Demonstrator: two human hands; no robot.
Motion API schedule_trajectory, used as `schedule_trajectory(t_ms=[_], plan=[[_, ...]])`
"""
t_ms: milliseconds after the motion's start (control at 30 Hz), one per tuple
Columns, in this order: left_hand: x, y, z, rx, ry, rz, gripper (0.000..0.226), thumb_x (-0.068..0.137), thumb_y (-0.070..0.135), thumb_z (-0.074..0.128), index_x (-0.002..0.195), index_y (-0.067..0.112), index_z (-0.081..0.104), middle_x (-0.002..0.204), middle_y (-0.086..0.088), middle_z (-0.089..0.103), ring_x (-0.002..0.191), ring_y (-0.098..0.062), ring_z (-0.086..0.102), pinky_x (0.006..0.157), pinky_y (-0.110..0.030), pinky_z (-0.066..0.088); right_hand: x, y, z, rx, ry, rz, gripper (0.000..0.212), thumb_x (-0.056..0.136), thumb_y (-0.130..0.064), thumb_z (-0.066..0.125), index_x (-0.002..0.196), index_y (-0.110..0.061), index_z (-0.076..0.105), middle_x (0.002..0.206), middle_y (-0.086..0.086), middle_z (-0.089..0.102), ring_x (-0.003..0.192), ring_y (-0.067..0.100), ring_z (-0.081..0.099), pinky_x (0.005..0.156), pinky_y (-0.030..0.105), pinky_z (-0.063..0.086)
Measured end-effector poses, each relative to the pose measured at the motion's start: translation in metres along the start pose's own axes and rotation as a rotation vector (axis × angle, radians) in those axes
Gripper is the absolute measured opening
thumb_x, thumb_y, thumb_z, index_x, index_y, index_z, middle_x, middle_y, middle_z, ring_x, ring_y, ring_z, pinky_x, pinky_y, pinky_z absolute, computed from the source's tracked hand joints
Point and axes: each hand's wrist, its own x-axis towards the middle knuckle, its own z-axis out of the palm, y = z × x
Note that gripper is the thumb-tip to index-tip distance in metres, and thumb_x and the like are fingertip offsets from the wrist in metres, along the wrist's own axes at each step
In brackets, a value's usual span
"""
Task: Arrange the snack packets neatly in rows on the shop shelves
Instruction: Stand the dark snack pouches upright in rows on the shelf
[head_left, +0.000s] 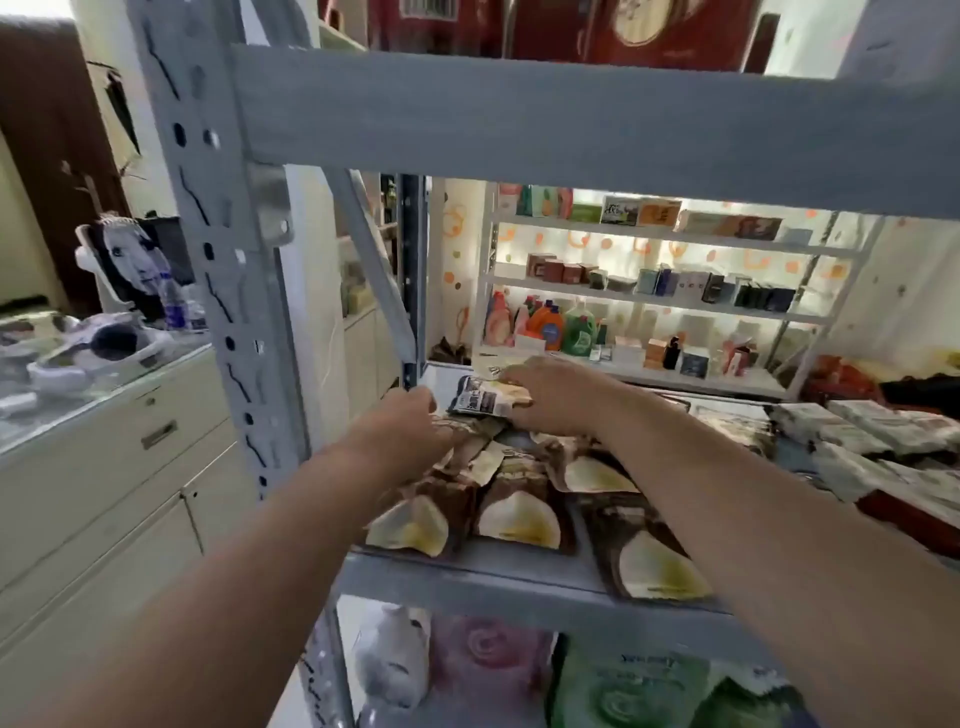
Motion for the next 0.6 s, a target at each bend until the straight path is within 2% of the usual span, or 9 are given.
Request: schedule_trajectory(t_ms=[67, 133, 200, 267, 333, 433, 500, 600], plan=[[0.014, 0.004, 0.004, 0.098, -0.062, -0.046, 0.057, 0.071, 0.061, 0.055, 0.109, 0.018, 0.060, 0.092, -0.001, 0.060, 0.079, -0.017, 0.058, 0.070, -0.034, 0.052, 0.019, -0.001, 0.003, -0.015, -0.060, 0.028, 0.059, 0.092, -0.039, 0.055, 0.147, -0.028, 0.040, 0.147, 0.007, 0.046, 0.131, 0.025, 0.045, 0.106, 0.039, 0.037], [0.021, 0.012, 0.013, 0.072, -0.092, -0.048, 0.059, 0.063, 0.071, 0.051, 0.099, 0.025, 0.061, 0.084, 0.001, 0.061, 0.073, -0.016, 0.057, 0.063, -0.030, 0.047, 0.034, -0.002, 0.009, 0.014, -0.131, 0.046, 0.062, 0.090, -0.037, 0.058, 0.148, -0.029, 0.038, 0.149, 0.006, 0.044, 0.132, 0.025, 0.043, 0.106, 0.037, 0.035], [0.031, 0.017, 0.024, 0.074, -0.113, -0.057, 0.061, 0.069, 0.072, 0.049, 0.109, 0.028, 0.063, 0.100, -0.001, 0.067, 0.088, -0.022, 0.063, 0.078, -0.035, 0.052, 0.048, 0.002, 0.015, 0.026, -0.187, 0.054, 0.067, 0.088, -0.039, 0.060, 0.150, -0.032, 0.034, 0.151, 0.003, 0.043, 0.132, 0.023, 0.043, 0.102, 0.033, 0.033], [0.043, 0.020, 0.030, 0.125, -0.143, -0.093, 0.056, 0.076, 0.065, 0.050, 0.118, 0.030, 0.063, 0.115, -0.003, 0.066, 0.103, -0.025, 0.061, 0.092, -0.040, 0.050, 0.057, 0.009, 0.018, 0.009, -0.227, 0.058, 0.070, 0.086, -0.041, 0.062, 0.149, -0.037, 0.032, 0.150, 0.000, 0.045, 0.128, 0.022, 0.046, 0.092, 0.030, 0.033], [0.053, 0.022, 0.031, 0.142, -0.180, -0.156, 0.055, 0.074, 0.059, 0.056, 0.118, 0.028, 0.063, 0.118, -0.006, 0.064, 0.107, -0.027, 0.059, 0.096, -0.041, 0.048, 0.064, 0.020, 0.018, -0.002, -0.267, 0.076, 0.076, 0.081, -0.043, 0.066, 0.148, -0.041, 0.030, 0.144, -0.001, 0.050, 0.118, 0.021, 0.050, 0.086, 0.032, 0.034], [0.062, 0.022, 0.029, 0.168, -0.228, -0.139, 0.056, 0.061, 0.059, 0.061, 0.106, 0.026, 0.061, 0.107, -0.005, 0.065, 0.099, -0.026, 0.059, 0.092, -0.039, 0.050, 0.071, 0.038, 0.015, 0.029, -0.377, 0.108, 0.083, 0.073, -0.043, 0.070, 0.146, -0.045, 0.030, 0.139, -0.001, 0.051, 0.104, 0.017, 0.048, 0.085, 0.035, 0.038], [0.067, 0.018, 0.025, 0.229, -0.241, -0.139, 0.061, 0.056, 0.066, 0.067, 0.099, 0.023, 0.059, 0.092, -0.003, 0.062, 0.090, -0.023, 0.058, 0.085, -0.034, 0.050, 0.074, 0.047, 0.012, 0.041, -0.463, 0.096, 0.077, 0.073, -0.045, 0.070, 0.142, -0.045, 0.037, 0.138, -0.003, 0.048, 0.106, 0.016, 0.048, 0.091, 0.038, 0.040], [0.074, 0.013, 0.016, 0.187, -0.260, -0.184, 0.069, 0.056, 0.064, 0.080, 0.099, 0.017, 0.053, 0.085, -0.001, 0.055, 0.082, -0.018, 0.057, 0.075, -0.030, 0.052, 0.079, 0.057, 0.006, 0.109, -0.523, 0.062, 0.053, 0.079, -0.066, 0.061, 0.125, -0.041, 0.054, 0.131, -0.005, 0.054, 0.111, 0.017, 0.053, 0.097, 0.042, 0.043]])
